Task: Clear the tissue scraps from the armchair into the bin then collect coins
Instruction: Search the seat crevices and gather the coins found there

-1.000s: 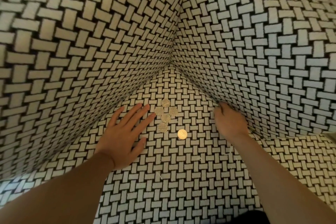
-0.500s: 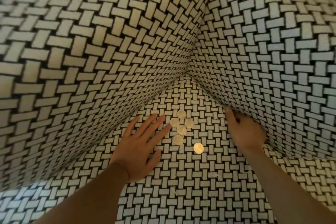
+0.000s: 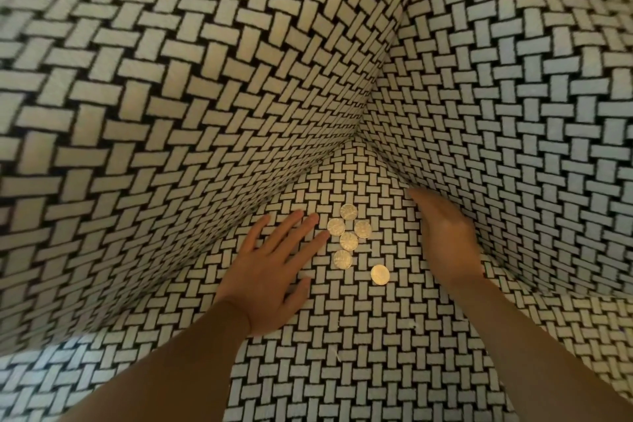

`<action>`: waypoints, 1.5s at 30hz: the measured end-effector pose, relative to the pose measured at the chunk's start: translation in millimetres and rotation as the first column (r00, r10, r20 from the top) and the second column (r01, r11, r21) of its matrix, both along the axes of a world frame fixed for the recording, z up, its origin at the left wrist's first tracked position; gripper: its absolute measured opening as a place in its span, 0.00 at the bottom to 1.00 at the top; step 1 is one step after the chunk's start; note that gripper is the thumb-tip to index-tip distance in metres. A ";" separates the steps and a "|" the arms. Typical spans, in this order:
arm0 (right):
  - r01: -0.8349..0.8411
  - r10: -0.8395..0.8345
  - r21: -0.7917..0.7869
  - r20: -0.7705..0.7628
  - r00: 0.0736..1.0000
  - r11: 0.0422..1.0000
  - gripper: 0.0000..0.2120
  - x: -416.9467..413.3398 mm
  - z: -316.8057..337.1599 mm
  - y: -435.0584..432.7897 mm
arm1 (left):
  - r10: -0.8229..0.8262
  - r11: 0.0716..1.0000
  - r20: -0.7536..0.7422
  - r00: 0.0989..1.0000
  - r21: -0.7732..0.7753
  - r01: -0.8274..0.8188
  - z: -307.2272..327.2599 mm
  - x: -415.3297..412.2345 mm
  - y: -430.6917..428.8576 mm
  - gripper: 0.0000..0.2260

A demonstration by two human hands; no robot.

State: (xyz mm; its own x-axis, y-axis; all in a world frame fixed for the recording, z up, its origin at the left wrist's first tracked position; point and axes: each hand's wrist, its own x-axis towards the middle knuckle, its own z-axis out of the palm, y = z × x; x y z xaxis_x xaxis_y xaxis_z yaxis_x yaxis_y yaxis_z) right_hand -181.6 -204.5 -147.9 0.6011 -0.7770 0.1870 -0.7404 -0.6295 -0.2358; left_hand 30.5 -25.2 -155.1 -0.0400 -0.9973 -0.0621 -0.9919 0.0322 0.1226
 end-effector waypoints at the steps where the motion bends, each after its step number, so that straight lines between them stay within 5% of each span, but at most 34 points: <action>1: -0.015 0.018 0.089 -0.036 0.999 0.996 0.26 3.5 2.7 -4.1 | -0.001 1.000 -0.004 1.000 0.002 0.001 -0.3 0.0 0.1 0.28; 5: 0.048 0.009 0.333 -0.168 0.986 0.942 0.26 25.4 13.9 -8.7 | 0.010 1.000 -0.004 1.000 0.013 -0.010 -1.1 -0.1 0.4 0.28; 13: 0.284 -0.104 0.527 -0.345 0.933 0.801 0.37 74.6 17.8 -35.2 | 0.021 1.000 -0.022 1.000 0.008 -0.021 1.2 -0.5 -0.5 0.29; 19: 0.357 -0.229 0.821 -0.281 0.932 0.445 0.40 113.1 39.1 -70.2 | 0.022 1.000 -0.041 0.999 -0.005 -0.022 0.7 0.3 0.5 0.28; 25: 0.415 -0.204 0.487 -0.428 0.881 0.768 0.42 107.0 21.5 -51.4 | 0.015 1.000 -0.035 0.999 -0.010 -0.015 -0.4 1.2 0.5 0.28; 28: 0.363 -0.280 0.225 -0.330 0.902 0.904 0.35 96.9 10.8 -38.6 | 0.007 1.000 -0.037 0.999 -0.008 -0.008 -0.3 1.0 1.0 0.28; 34: 0.376 -0.376 0.103 -0.018 0.926 0.921 0.23 88.3 -2.7 -31.7 | 0.008 1.000 -0.042 0.999 0.000 -0.008 -1.6 1.1 0.2 0.28; 39: 0.113 -0.119 0.048 0.181 0.976 0.992 0.11 87.8 -6.6 -30.1 | 0.009 1.000 -0.048 0.999 -0.010 -0.010 -0.8 1.3 0.5 0.28; 45: 0.023 0.007 0.300 -0.099 0.995 0.954 0.27 99.0 2.9 -37.9 | 0.013 1.000 -0.049 0.999 -0.017 -0.014 -0.2 0.0 -0.2 0.28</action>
State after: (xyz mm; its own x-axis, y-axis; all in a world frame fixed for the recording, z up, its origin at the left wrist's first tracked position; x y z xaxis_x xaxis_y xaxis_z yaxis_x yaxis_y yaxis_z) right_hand -82.6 -242.4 -145.1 0.5979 -0.7933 -0.1149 -0.7742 -0.5344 -0.3391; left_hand 30.5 -25.4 -155.3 -0.0291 -0.9986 -0.0433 -0.9851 0.0213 0.1706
